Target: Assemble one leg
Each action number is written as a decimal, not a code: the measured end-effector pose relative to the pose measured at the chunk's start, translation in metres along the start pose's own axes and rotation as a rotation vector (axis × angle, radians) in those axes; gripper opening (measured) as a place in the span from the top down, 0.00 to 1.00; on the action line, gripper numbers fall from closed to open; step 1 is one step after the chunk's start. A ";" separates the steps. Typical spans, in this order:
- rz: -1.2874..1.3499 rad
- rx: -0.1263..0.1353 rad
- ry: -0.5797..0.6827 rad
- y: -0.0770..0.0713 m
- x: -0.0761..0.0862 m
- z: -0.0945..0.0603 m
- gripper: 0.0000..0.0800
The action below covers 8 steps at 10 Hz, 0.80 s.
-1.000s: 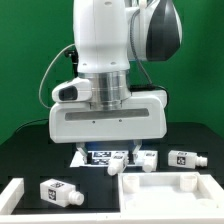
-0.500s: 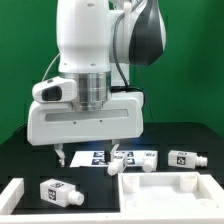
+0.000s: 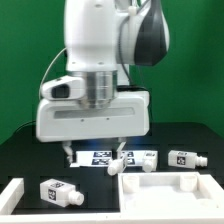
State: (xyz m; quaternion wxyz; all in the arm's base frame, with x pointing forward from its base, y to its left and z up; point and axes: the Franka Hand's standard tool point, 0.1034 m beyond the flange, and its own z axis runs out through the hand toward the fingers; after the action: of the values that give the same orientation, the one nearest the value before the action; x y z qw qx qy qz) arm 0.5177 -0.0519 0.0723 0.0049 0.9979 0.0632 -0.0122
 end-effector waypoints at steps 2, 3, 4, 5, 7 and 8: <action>0.014 0.004 0.002 -0.010 -0.009 -0.002 0.19; 0.014 0.003 0.001 -0.010 -0.009 -0.002 0.19; 0.013 0.004 0.000 -0.010 -0.010 -0.001 0.19; 0.014 0.004 -0.001 -0.010 -0.010 -0.001 0.19; 0.147 0.013 -0.010 -0.013 -0.031 0.009 0.19; 0.305 0.035 -0.045 -0.021 -0.054 0.014 0.19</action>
Offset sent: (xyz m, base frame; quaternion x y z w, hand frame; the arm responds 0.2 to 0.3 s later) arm 0.0000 0.0000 0.0000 0.0000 0.0000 0.0000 1.0000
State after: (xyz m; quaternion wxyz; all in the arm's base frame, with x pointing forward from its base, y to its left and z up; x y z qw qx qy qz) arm 0.4611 -0.0382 0.0592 -0.0095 0.9953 -0.0894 -0.0348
